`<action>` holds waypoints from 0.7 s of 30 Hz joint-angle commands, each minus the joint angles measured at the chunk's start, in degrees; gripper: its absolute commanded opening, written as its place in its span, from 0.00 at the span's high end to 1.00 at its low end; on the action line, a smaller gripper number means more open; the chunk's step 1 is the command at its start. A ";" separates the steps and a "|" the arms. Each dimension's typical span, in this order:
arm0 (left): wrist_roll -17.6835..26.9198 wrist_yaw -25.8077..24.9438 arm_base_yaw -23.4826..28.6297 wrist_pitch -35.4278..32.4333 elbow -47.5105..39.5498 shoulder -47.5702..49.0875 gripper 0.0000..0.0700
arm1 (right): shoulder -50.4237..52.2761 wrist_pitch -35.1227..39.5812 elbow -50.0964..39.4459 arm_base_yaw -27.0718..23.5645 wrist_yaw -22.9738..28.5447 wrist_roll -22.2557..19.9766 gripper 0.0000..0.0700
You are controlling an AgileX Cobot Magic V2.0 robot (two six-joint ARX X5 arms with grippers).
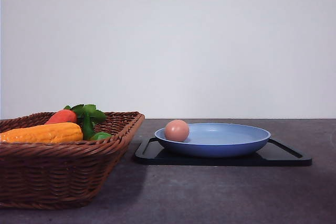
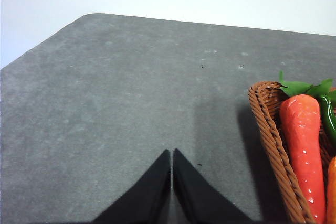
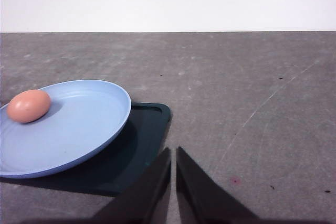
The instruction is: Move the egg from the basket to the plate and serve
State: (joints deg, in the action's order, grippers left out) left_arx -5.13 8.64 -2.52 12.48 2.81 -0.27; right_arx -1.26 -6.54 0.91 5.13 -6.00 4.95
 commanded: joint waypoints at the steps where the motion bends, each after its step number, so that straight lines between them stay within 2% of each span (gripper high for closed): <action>1: -0.09 -0.04 0.04 -0.38 -0.45 0.11 1.00 | 0.04 0.76 -0.35 -0.07 0.02 0.81 1.00; 21: -0.09 -0.04 0.04 -0.38 -0.45 0.11 1.00 | 0.04 0.76 -0.35 -0.07 0.02 0.81 1.00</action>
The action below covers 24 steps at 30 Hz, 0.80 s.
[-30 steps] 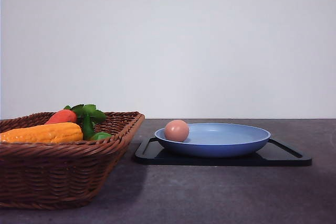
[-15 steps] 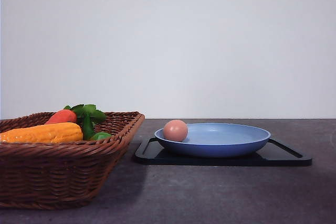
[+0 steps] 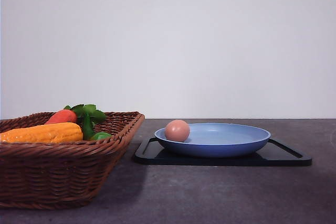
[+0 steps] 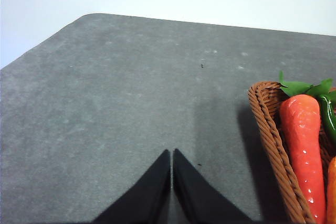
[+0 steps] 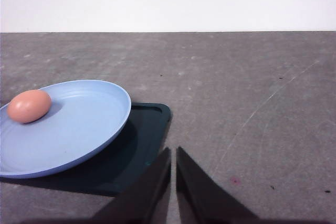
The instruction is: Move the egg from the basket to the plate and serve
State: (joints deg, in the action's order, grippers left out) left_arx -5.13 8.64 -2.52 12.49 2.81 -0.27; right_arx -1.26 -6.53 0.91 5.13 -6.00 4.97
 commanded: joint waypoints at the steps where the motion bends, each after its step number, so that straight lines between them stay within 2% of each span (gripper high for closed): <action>1: -0.09 -0.04 0.04 -0.39 -0.44 0.11 1.00 | 0.04 0.75 -0.35 -0.07 0.02 0.79 1.00; 24: -0.09 -0.04 0.04 -0.39 -0.44 0.11 1.00 | 0.04 0.75 -0.35 -0.07 0.02 0.79 1.00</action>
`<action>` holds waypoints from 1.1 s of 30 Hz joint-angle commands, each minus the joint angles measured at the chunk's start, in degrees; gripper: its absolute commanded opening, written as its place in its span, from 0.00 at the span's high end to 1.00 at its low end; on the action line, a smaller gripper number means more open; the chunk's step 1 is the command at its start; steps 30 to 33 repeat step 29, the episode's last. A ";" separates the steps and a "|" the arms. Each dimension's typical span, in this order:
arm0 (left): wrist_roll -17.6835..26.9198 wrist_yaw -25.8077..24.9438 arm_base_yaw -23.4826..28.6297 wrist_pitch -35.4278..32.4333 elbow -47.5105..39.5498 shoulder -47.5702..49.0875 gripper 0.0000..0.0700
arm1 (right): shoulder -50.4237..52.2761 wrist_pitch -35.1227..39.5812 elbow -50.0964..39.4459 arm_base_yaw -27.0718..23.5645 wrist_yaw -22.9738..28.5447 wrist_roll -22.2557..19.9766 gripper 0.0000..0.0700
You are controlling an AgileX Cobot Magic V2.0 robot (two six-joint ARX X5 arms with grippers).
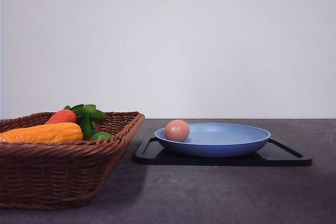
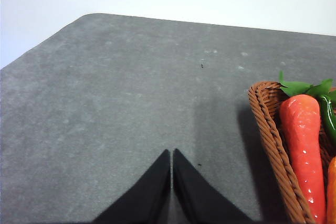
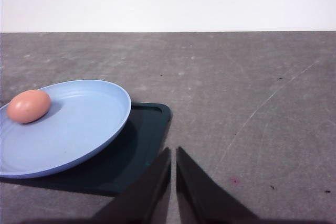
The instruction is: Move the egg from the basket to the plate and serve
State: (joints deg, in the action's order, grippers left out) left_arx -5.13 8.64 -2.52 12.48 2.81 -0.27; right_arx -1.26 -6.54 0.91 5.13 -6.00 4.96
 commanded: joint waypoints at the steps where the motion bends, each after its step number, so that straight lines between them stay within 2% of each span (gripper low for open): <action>1: -0.09 -0.04 0.04 -0.38 -0.44 0.11 1.00 | 0.04 0.76 -0.35 -0.07 0.02 0.80 1.00; 33: -0.09 -0.04 0.04 -0.38 -0.44 0.11 1.00 | 0.04 0.76 -0.35 -0.07 0.02 0.80 1.00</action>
